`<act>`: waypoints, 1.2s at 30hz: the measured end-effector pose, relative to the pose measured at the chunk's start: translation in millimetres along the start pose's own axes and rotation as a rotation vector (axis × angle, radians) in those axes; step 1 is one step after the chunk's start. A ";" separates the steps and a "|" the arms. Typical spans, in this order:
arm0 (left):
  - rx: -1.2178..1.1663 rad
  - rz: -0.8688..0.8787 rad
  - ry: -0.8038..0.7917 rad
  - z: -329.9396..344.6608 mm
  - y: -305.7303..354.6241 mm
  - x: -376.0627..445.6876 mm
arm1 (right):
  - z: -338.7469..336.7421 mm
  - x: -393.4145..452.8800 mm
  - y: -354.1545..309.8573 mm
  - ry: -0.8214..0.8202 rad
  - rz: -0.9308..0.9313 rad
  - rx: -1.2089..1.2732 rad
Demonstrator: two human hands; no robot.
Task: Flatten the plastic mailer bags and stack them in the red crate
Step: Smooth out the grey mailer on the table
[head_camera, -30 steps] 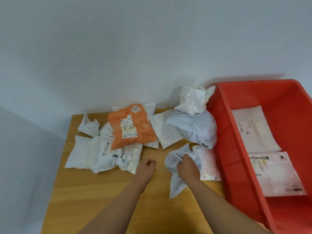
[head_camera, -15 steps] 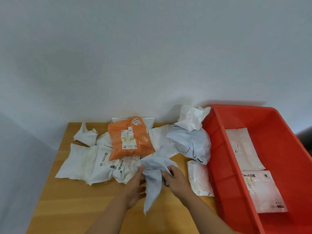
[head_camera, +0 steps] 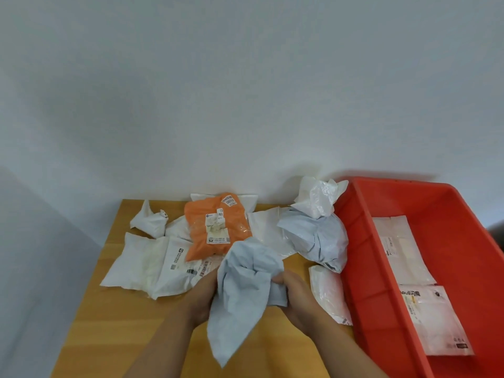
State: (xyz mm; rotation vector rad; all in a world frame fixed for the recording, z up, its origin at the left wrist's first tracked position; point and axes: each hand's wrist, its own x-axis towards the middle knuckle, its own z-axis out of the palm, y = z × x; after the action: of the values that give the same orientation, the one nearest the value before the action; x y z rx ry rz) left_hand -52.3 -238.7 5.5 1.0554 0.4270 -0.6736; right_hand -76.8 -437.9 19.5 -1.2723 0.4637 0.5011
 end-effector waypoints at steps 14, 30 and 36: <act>0.326 0.394 0.273 2.7 28.7 3.9 | -27.6 2.0 -12.2 0.077 -0.082 0.040; 0.125 0.493 0.573 -18.9 56.8 -9.3 | -61.3 -3.7 -25.1 0.195 -0.118 -0.136; 0.251 0.408 0.406 -15.3 63.4 -10.1 | -46.7 -12.4 -43.9 0.014 -0.118 -0.411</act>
State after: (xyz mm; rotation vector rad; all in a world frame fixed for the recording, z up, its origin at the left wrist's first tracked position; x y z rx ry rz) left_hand -16.1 -201.4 46.3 1.4755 0.4631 -0.1454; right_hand -63.2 -494.0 50.0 -1.6878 0.3020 0.5029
